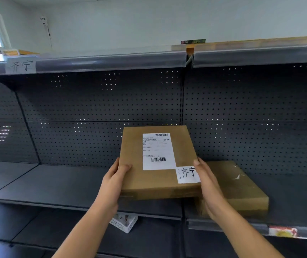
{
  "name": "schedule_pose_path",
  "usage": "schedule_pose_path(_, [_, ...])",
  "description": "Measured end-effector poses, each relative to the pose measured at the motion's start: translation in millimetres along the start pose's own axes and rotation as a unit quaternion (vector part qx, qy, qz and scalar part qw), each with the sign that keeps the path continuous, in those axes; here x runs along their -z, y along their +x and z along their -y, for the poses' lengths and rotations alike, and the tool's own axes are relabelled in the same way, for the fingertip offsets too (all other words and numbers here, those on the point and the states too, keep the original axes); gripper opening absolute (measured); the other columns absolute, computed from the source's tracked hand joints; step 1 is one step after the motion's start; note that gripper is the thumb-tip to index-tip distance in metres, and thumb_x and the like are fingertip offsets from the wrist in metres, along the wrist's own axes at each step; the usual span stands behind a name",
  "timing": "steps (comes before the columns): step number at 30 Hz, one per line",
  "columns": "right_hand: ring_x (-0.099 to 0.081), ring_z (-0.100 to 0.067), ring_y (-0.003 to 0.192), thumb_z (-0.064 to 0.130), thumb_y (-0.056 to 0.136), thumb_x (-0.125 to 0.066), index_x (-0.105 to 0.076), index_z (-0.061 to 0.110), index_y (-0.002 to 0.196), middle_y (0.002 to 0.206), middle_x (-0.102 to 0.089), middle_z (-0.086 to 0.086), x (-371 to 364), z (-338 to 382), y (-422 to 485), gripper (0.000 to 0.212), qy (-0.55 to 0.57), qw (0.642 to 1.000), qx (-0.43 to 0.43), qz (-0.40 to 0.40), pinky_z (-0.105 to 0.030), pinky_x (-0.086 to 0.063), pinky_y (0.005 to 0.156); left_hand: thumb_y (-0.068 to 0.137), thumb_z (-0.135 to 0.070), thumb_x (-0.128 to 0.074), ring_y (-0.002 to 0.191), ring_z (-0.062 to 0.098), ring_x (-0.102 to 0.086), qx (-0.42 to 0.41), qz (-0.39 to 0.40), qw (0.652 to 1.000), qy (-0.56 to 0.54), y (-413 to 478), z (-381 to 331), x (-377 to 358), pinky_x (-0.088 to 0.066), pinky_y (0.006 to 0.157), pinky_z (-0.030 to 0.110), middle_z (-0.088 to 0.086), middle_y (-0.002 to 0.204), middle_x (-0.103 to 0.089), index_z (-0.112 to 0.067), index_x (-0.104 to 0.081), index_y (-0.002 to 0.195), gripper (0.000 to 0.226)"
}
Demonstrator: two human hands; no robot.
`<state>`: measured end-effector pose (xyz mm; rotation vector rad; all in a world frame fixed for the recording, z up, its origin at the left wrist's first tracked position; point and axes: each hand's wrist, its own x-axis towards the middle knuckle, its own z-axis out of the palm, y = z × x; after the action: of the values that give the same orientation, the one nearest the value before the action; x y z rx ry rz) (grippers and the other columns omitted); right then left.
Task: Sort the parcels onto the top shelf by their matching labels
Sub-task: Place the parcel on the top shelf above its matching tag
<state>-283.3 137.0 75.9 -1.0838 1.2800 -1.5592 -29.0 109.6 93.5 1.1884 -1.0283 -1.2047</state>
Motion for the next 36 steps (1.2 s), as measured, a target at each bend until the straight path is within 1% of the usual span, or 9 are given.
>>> schedule_pose_path(4, [-0.050,-0.014,0.145,0.085,0.078,-0.060,-0.050,0.049,0.151,0.148,-0.062,0.020,4,-3,4,0.082,-0.024,1.000,-0.010,0.011,-0.052,-0.023,0.129,0.092,-0.042,-0.069,0.114,0.023,-0.073,0.033,0.019,0.999,0.014,1,-3,4,-0.058,0.085,0.043,-0.007,0.123,-0.081,-0.049,-0.071,0.131,0.039])
schedule_pose_path(9, [-0.069,-0.001,0.118,0.023,0.103,-0.063,-0.060,0.034,0.145,0.121,-0.078,0.023,-1,9,5,0.043,-0.015,0.997,0.039,0.057,-0.021,-0.048,0.096,0.097,-0.033,-0.062,0.110,0.022,-0.073,0.013,0.007,1.000,0.017,-7,-16,8,-0.057,0.081,0.039,-0.007,0.122,-0.081,-0.045,-0.067,0.134,0.039])
schedule_pose_path(12, [-0.071,0.008,0.107,0.019,0.103,-0.063,-0.061,0.034,0.143,0.119,-0.078,0.026,-11,15,8,0.043,-0.012,0.995,0.051,0.083,-0.018,-0.049,0.091,0.095,-0.036,-0.066,0.115,0.023,-0.071,0.003,-0.036,0.999,0.005,-16,-25,18,-0.056,0.084,0.040,-0.006,0.131,-0.075,-0.044,-0.056,0.146,0.053])
schedule_pose_path(15, [-0.071,0.002,0.115,0.019,0.103,-0.063,-0.060,0.032,0.145,0.127,-0.078,0.017,-28,21,7,0.044,0.000,0.992,0.059,0.108,-0.025,-0.050,0.103,0.098,-0.032,-0.065,0.109,0.022,-0.071,-0.020,-0.075,0.997,0.000,-30,-35,34,-0.054,0.078,0.037,-0.003,0.129,-0.075,-0.041,-0.057,0.144,0.048])
schedule_pose_path(20, [-0.072,0.001,0.113,0.018,0.105,-0.060,-0.064,0.035,0.138,0.121,-0.079,0.020,-68,34,-4,0.037,0.010,0.981,0.086,0.175,-0.023,-0.051,0.099,0.098,-0.030,-0.064,0.102,0.021,-0.071,-0.056,-0.137,0.989,-0.015,-58,-52,71,-0.054,0.077,0.039,-0.002,0.126,-0.078,-0.038,-0.063,0.140,0.042])
schedule_pose_path(25, [-0.071,0.009,0.109,0.017,0.106,-0.058,-0.063,0.038,0.133,0.118,-0.079,0.026,-112,55,-27,0.035,0.024,0.964,0.115,0.240,-0.002,-0.049,0.083,0.101,-0.021,-0.057,0.084,0.016,-0.071,-0.075,-0.162,0.984,-0.023,-88,-78,111,-0.053,0.067,0.034,-0.005,0.102,-0.082,-0.038,-0.075,0.114,0.027])
schedule_pose_path(29, [-0.070,0.004,0.117,0.025,0.104,-0.060,-0.059,0.039,0.143,0.126,-0.077,0.022,-148,69,-48,0.042,0.034,0.949,0.135,0.281,-0.019,-0.049,0.097,0.101,-0.018,-0.054,0.073,0.011,-0.072,-0.086,-0.191,0.978,0.000,-114,-95,149,-0.053,0.054,0.025,0.000,0.099,-0.084,-0.036,-0.079,0.103,0.031])
schedule_pose_path(33, [-0.068,0.004,0.121,0.036,0.101,-0.068,-0.057,0.043,0.146,0.130,-0.075,0.023,-190,79,-68,0.047,0.042,0.935,0.155,0.317,-0.025,-0.048,0.103,0.100,-0.021,-0.058,0.085,0.019,-0.072,-0.102,-0.225,0.969,-0.020,-139,-111,190,-0.053,0.054,0.027,0.001,0.123,-0.079,-0.040,-0.064,0.138,0.043])
schedule_pose_path(36, [-0.065,-0.002,0.128,0.058,0.090,-0.065,-0.053,0.054,0.146,0.139,-0.070,0.019,-225,84,-80,0.057,0.026,0.929,0.157,0.333,-0.037,-0.046,0.114,0.101,-0.022,-0.059,0.087,0.020,-0.072,-0.115,-0.257,0.959,-0.016,-150,-126,219,-0.051,0.053,0.029,0.000,0.129,-0.077,-0.043,-0.059,0.142,0.047])
